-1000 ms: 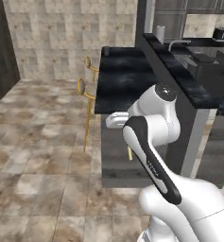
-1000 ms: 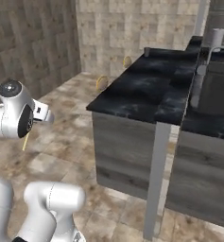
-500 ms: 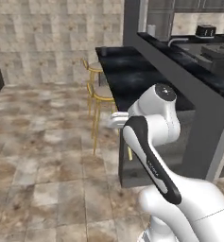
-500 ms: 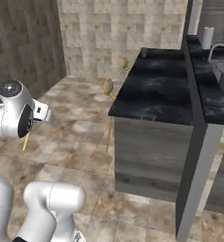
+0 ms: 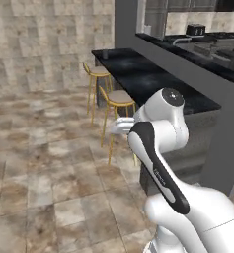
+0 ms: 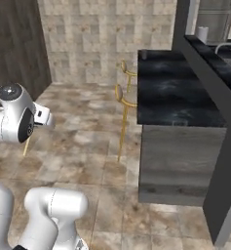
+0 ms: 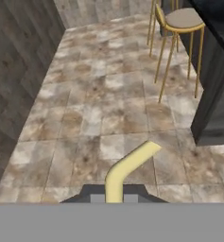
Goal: Take a straw from the drawer in front and place it inside the glass cup on the dining counter.
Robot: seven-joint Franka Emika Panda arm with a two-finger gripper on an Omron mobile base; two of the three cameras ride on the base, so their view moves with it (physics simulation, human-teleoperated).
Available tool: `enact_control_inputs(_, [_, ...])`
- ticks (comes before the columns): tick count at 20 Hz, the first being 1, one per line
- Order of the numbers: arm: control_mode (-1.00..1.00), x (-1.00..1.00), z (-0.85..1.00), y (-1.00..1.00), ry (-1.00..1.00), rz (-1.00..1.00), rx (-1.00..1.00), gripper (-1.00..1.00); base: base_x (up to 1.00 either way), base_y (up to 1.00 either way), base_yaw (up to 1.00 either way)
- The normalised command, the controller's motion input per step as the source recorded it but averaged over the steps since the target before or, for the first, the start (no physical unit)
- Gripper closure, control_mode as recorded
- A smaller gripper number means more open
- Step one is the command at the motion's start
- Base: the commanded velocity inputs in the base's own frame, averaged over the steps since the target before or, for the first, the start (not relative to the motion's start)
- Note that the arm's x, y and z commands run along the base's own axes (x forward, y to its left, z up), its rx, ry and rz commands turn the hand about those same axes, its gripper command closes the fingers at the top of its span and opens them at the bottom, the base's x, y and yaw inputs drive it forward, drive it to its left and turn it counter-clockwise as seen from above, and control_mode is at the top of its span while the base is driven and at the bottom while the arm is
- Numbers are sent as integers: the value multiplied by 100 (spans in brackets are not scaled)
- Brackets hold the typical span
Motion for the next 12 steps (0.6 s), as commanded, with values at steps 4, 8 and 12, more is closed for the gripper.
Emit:
enact_control_inputs(4, [100,0,0,0,0,0,0,100,61,100,-34])
enact_control_inputs(8, [100,0,0,0,0,0,0,100,65,100,-35])
enact_control_inputs(12, [100,0,0,0,0,0,0,100,64,100,-35])
